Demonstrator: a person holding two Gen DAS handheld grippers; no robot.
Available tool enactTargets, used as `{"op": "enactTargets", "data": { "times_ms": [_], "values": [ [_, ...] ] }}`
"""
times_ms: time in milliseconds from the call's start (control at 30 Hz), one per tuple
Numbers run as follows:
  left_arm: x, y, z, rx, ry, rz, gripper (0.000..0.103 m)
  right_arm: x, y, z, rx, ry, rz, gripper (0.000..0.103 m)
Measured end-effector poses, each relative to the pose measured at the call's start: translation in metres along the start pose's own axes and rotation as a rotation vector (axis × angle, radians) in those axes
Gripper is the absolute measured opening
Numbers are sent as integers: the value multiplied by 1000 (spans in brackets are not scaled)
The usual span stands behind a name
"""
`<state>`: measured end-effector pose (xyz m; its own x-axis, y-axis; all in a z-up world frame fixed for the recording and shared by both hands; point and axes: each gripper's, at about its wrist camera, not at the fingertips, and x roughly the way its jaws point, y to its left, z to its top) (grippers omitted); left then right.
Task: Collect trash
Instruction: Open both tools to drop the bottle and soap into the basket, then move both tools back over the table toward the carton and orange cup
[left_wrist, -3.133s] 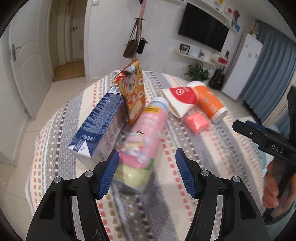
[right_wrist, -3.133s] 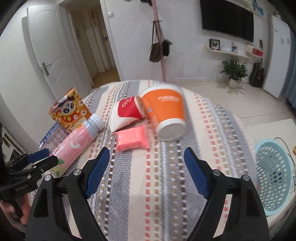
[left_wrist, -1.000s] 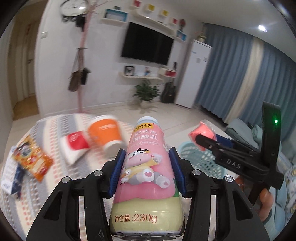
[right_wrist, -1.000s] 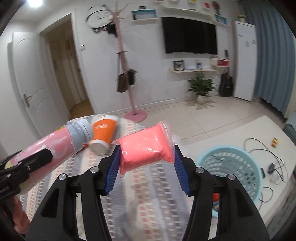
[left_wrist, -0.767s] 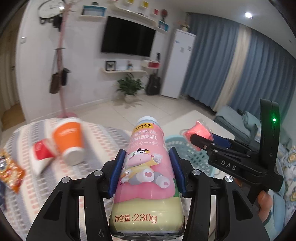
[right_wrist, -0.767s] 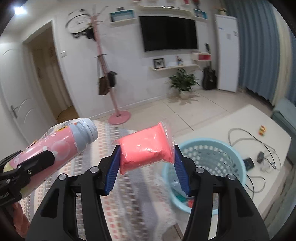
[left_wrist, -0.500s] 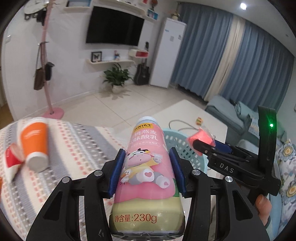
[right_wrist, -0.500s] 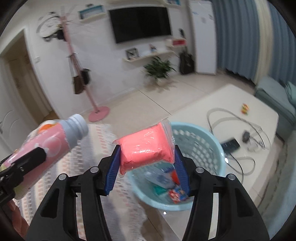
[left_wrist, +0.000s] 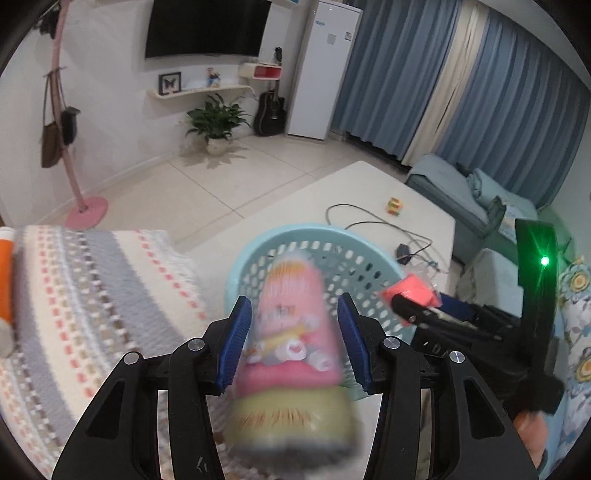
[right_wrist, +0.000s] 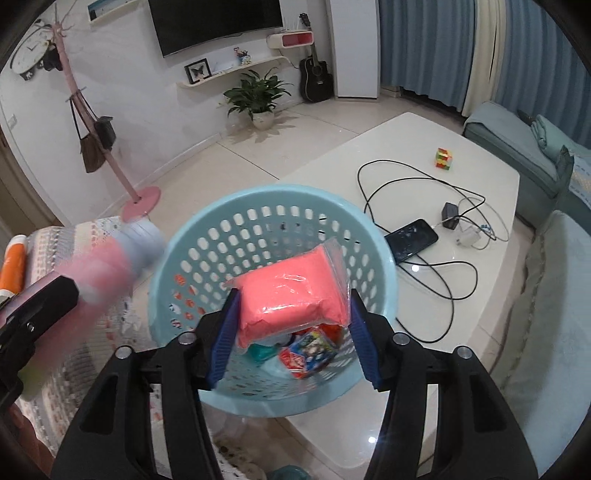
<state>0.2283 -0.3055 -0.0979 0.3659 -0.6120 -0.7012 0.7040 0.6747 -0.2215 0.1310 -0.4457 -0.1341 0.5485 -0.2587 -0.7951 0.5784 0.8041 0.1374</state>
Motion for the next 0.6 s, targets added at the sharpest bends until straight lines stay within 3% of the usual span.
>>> {"op": "enactTargets", "data": {
  "times_ms": [100,367,600],
  "values": [
    [-1,-3,3,-5,-15,-17,58,-3,-8,2,15,-2,8,62],
    [-28,-1,-7,-14,-47,-13,58,-22,-17,7,41,-34,38,68],
    [-75,7,-18,-46,-114,0,58,-56,9,9,-6,-83,92,69]
  ]
}}
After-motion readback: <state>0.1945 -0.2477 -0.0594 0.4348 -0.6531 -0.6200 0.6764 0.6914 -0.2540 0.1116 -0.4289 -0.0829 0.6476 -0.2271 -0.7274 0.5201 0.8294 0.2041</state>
